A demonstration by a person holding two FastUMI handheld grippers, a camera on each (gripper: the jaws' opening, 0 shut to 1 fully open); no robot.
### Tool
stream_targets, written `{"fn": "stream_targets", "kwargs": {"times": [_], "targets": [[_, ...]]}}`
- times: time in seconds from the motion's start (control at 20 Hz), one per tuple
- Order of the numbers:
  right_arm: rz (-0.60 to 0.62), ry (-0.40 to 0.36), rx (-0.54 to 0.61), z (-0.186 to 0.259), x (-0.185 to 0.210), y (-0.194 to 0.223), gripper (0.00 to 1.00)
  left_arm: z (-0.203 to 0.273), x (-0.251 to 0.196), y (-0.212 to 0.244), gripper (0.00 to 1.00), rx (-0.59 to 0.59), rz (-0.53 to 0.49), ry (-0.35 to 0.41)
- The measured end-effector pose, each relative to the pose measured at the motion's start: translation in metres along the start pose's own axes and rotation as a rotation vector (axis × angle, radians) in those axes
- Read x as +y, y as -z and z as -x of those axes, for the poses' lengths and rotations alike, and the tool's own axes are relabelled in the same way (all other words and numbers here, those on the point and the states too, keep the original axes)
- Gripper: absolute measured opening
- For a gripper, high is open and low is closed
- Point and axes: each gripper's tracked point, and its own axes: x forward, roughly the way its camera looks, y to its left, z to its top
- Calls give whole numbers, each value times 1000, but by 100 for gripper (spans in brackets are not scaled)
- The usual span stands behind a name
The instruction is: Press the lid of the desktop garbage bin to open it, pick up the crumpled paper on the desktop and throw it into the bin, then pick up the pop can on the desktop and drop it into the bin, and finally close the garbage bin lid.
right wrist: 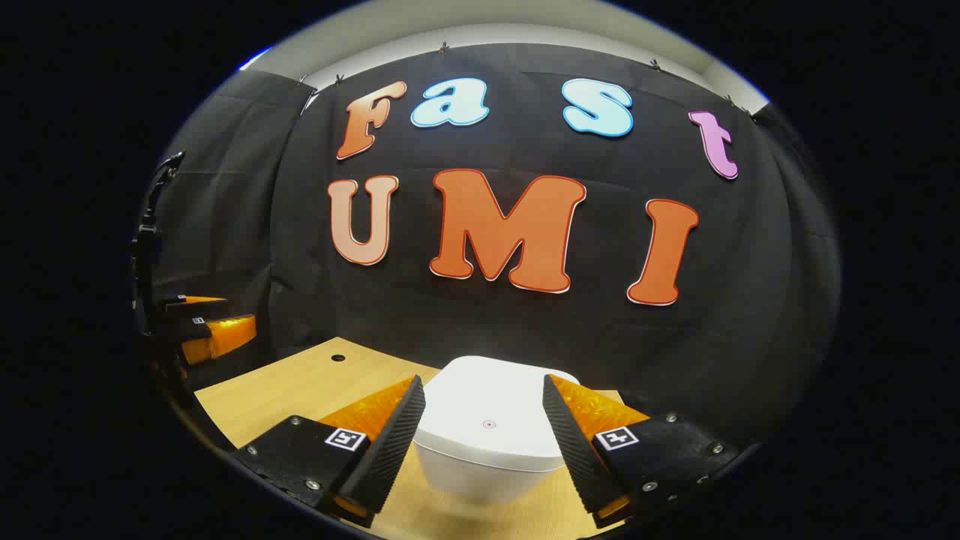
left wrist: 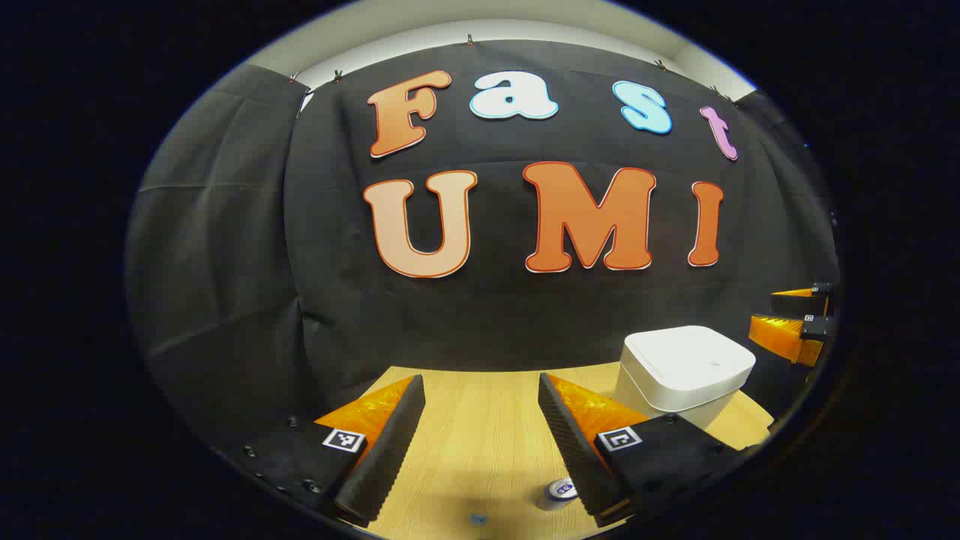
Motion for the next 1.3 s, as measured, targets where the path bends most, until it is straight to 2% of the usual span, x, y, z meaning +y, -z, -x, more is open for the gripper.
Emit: {"fn": "stream_targets", "kwargs": {"times": [0.15,0.3,0.55,0.85,0.9,1.05,1.2,1.3], "targets": [[-9,-3,-11,-5,-3,-6,95,2,0,-3,97,-10,-10,1],[-6,-2,-9,-12,-5,-8,89,5,7,-7,97,-29,-30,-15],[-10,-31,-15,-19,-1,-15,89,13,17,-7,96,-38,-32,-43],[-7,-58,-17,-28,7,-18,75,17,26,-5,97,-42,-33,-67],[-9,-57,-10,-30,7,-16,72,18,27,-4,97,-42,-34,-71],[-10,-70,11,-35,8,-12,53,22,30,-1,97,-42,-30,-82],[2,-85,55,-42,11,-1,42,23,36,6,97,-24,-24,-96],[30,-89,96,-48,11,10,29,22,39,10,98,-15,-24,-103]]}}
